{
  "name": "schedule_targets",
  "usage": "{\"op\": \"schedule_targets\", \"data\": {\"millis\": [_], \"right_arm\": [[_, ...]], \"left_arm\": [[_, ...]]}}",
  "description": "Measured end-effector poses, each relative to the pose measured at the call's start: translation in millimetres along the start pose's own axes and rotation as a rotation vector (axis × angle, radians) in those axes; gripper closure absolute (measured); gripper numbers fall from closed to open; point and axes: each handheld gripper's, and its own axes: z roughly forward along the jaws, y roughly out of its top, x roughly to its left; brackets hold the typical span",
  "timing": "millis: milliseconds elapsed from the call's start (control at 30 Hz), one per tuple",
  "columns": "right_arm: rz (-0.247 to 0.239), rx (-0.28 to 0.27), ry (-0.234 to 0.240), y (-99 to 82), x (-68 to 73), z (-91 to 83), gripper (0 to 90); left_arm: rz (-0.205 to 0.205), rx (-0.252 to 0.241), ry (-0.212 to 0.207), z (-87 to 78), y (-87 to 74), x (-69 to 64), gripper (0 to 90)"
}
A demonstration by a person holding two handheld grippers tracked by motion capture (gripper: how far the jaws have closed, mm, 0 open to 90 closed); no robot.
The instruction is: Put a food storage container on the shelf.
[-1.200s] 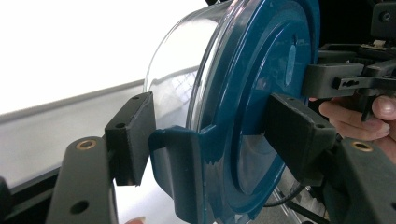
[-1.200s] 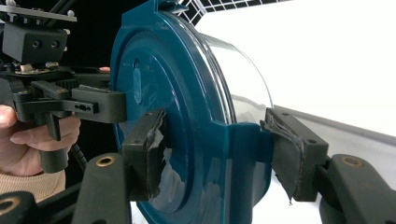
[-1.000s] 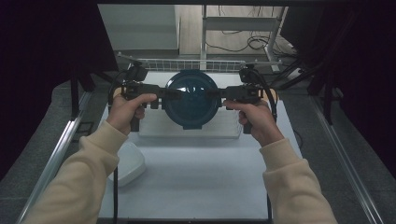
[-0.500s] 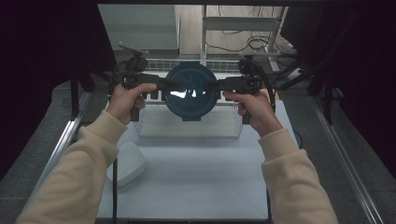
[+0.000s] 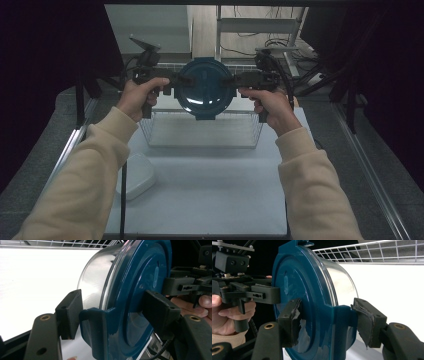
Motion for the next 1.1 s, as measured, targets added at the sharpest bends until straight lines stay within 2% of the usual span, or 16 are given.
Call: {"op": "schedule_targets", "data": {"millis": [167, 300, 433, 533, 700, 733, 767, 800, 833, 900, 933, 967, 1000, 1033, 1067, 1100], "right_arm": [[0.004, 0.002, -0.001, 8.2, -5.5, 7.1, 41.0], [0.03, 0.013, 0.005, 16.5, -14.7, 16.9, 41.0], [0.04, 0.028, 0.011, 18.8, -21.3, 24.4, 41.0], [0.046, 0.036, 0.013, 20.5, -27.4, 32.7, 41.1], [0.051, 0.041, 0.017, 22.3, -32.2, 38.1, 41.1], [0.06, 0.044, 0.015, 22.6, -36.0, 42.1, 41.0], [0.06, 0.044, 0.015, 22.6, -36.0, 42.1, 41.0], [0.066, 0.045, 0.013, 22.4, -38.0, 44.1, 41.0], [0.11, 0.023, 0.024, 22.5, -44.3, 47.8, 41.1], [0.123, 0.019, 0.028, 23.0, -47.6, 49.4, 41.0], [0.163, 0.013, 0.034, 24.3, -53.4, 53.9, 40.2], [0.163, 0.013, 0.034, 24.3, -53.4, 53.9, 40.2], [0.187, 0.011, 0.029, 24.9, -56.9, 58.1, 39.4], [0.197, 0.018, 0.026, 25.2, -58.4, 60.1, 39.0], [0.208, 0.023, 0.025, 25.4, -60.2, 62.4, 38.6], [0.208, 0.023, 0.025, 25.4, -60.2, 62.4, 38.6]], "left_arm": [[-0.02, 0.003, -0.002, 3.8, 8.9, 8.7, 33.1], [-0.036, 0.012, 0.007, 9.6, 18.4, 20.0, 32.9], [-0.037, 0.019, 0.009, 12.7, 19.8, 27.1, 32.9], [-0.057, 0.022, 0.012, 16.0, 22.1, 35.3, 32.8], [-0.065, 0.02, 0.014, 18.6, 23.1, 40.6, 32.9], [-0.077, 0.02, 0.011, 22.4, 22.5, 46.5, 32.9], [-0.077, 0.02, 0.011, 22.4, 22.5, 46.5, 33.0], [-0.098, 0.006, 0.002, 23.6, 22.3, 50.2, 33.0], [-0.111, -0.002, -0.004, 25.1, 22.4, 52.9, 34.1], [-0.116, -0.004, -0.001, 28.0, 23.1, 56.2, 34.1], [-0.12, -0.006, 0.0, 30.3, 24.0, 58.5, 33.7], [-0.134, -0.01, -0.002, 32.0, 24.4, 60.2, 33.7], [-0.171, 0.0, -0.006, 36.2, 25.4, 65.6, 32.5], [-0.171, 0.0, -0.006, 36.2, 25.4, 65.6, 32.0], [-0.205, 0.003, -0.012, 39.3, 26.0, 71.5, 31.8], [-0.205, 0.003, -0.012, 39.3, 26.0, 71.5, 31.8]]}}
